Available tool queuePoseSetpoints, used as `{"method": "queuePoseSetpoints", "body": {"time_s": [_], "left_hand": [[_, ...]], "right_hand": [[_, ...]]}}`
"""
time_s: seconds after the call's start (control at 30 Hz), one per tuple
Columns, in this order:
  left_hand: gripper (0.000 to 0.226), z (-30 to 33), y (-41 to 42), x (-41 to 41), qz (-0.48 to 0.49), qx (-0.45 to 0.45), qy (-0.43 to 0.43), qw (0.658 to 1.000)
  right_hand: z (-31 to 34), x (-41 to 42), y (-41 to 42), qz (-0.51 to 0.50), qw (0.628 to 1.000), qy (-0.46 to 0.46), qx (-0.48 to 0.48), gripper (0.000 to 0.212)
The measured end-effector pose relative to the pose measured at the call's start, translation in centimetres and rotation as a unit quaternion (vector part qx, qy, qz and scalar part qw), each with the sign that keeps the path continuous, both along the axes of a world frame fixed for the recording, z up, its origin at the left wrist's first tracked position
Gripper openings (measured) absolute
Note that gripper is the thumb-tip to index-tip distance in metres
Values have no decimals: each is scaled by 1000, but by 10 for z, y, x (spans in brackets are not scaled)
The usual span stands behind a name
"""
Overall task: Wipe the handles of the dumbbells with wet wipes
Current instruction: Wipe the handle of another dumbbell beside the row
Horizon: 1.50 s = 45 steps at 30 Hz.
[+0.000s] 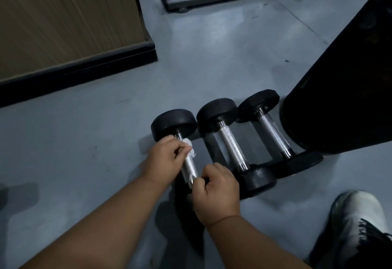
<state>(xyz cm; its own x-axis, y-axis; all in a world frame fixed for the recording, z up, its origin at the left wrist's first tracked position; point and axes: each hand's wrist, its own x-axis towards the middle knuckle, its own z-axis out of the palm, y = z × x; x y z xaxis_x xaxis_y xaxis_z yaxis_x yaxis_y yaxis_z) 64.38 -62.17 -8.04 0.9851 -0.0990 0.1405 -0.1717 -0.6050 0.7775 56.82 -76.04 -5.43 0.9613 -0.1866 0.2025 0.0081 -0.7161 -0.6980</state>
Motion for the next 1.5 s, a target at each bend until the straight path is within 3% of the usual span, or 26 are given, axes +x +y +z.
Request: {"method": "queuePoseSetpoints", "body": {"time_s": [0.17, 0.23, 0.33, 0.37, 0.5, 0.57, 0.73, 0.8, 0.9, 0.97, 1.1, 1.13, 1.2, 1.27, 1.33, 1.37, 1.5], "left_hand": [[28, -1, 5, -23, -218, 11, -46, 975], [26, -1, 13, -3, -197, 44, -47, 978], [17, 1, 15, 7, -26, 21, -19, 999], [19, 1, 13, 1, -11, 15, -23, 1000], [48, 2, 15, -31, -201, 44, -51, 977], [45, 2, 21, -20, -241, 75, -56, 966], [17, 0, 24, -2, -25, 55, -42, 997], [20, 0, 20, -16, -55, 56, -48, 996], [23, 3, 20, -31, -202, 71, -66, 975], [21, 5, 24, -20, -235, 85, -65, 966], [8, 0, 21, -1, 1, 47, -8, 999], [8, -2, 16, -6, 15, 33, -10, 999], [15, -5, 7, -24, -77, 31, -40, 996], [23, -2, 9, -34, -219, 45, -62, 973], [26, 2, 17, -16, -293, 83, -77, 949], [27, 3, 20, -2, -277, 89, -77, 954], [23, 1, 11, 17, -51, 71, -50, 995]], "right_hand": [[1, 0, -3, 20, 1000, 4, -2, 15], [2, -2, -1, 26, 1000, -1, -13, 13], [1, -4, 3, 41, 998, -15, -38, 14], [1, -4, 3, 45, 998, -19, -45, 15], [-2, -4, 4, 50, 998, -25, -40, 17], [-2, -3, 3, 51, 998, -27, -39, 17], [-1, -3, 0, 51, 998, -15, -44, 15], [0, -1, -3, 51, 998, -15, -44, 14], [-1, 2, -8, 41, 998, -21, -38, 16], [-1, 2, -11, 38, 999, -18, -27, 17], [0, 2, -11, 43, 999, -5, -5, 17], [0, 2, -11, 44, 999, -5, -3, 17], [0, 3, -10, 46, 999, -11, -6, 17], [-1, 3, -10, 44, 999, -16, -5, 19], [-1, 3, -10, 43, 999, -16, -10, 19], [-1, 3, -10, 45, 999, -16, -17, 18], [0, 2, -12, 53, 998, -8, -22, 17]]}}
